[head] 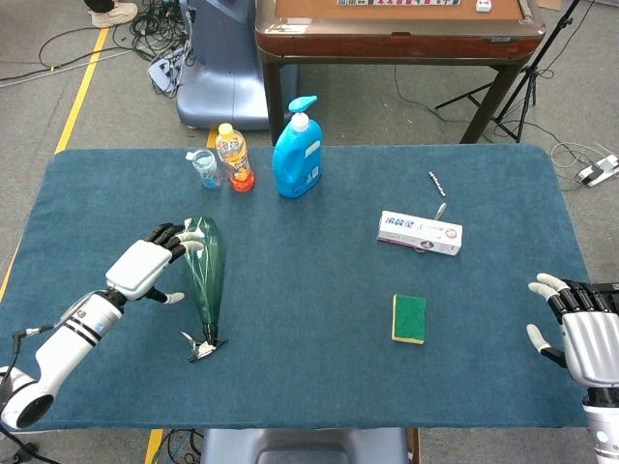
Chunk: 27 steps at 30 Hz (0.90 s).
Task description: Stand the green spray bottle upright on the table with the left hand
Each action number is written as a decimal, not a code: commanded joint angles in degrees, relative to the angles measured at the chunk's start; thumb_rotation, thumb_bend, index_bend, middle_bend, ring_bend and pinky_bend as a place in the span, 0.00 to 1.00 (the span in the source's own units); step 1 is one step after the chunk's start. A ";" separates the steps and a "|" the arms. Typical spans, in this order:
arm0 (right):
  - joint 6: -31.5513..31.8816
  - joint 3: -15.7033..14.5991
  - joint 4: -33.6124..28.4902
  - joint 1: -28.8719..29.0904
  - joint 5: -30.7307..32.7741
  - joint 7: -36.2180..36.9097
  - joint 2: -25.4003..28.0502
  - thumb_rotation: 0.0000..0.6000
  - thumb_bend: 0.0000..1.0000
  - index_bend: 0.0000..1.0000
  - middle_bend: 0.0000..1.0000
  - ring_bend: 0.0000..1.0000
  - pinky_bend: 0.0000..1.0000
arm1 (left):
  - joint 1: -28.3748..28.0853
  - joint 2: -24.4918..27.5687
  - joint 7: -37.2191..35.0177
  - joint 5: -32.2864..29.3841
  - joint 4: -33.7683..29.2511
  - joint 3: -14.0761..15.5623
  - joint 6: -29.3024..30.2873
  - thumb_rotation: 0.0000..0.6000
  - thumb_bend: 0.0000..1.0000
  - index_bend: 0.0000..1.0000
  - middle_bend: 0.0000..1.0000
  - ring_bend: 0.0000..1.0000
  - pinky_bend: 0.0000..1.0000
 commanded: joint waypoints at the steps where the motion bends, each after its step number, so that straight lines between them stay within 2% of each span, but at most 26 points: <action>1: -0.03 0.03 0.12 -0.02 0.12 0.15 -0.05 1.00 0.27 0.29 0.24 0.19 0.22 | -2.71 -2.23 2.82 -3.34 1.48 -1.31 -2.81 1.00 0.14 0.19 0.13 0.01 0.00; 6: -0.41 0.00 0.55 -0.01 0.50 0.50 -0.19 1.00 0.27 0.29 0.24 0.19 0.22 | -5.93 -4.66 7.22 -8.26 3.36 -1.94 -6.94 0.88 0.14 0.19 0.13 0.00 0.00; 11: -0.53 0.01 1.09 -0.15 0.97 1.11 -0.32 1.00 0.27 0.29 0.24 0.19 0.22 | -9.36 -6.99 12.08 -14.77 5.65 -2.38 -11.07 0.88 0.13 0.19 0.13 0.00 0.00; 15: -0.41 0.02 1.49 -0.35 1.24 1.64 -0.36 1.00 0.27 0.29 0.24 0.19 0.22 | -12.46 -7.68 17.19 -23.33 7.10 -1.87 -15.23 0.87 0.13 0.19 0.13 0.00 0.00; 18: -0.44 0.01 1.85 -0.53 1.57 2.08 -0.35 1.00 0.27 0.29 0.24 0.19 0.22 | -14.43 -8.20 20.78 -28.87 7.81 -0.95 -15.90 0.83 0.13 0.19 0.13 0.00 0.00; 23: -0.70 0.05 2.35 -0.53 1.87 2.60 -0.38 1.00 0.27 0.29 0.24 0.19 0.22 | -16.55 -8.94 24.16 -35.72 8.32 0.64 -15.45 0.60 0.14 0.21 0.13 0.00 0.00; 27: -0.98 0.07 2.59 -0.44 1.99 2.86 -0.52 1.00 0.27 0.29 0.24 0.19 0.22 | -18.04 -8.92 25.01 -40.42 8.32 1.77 -16.02 0.57 0.14 0.22 0.13 0.00 0.00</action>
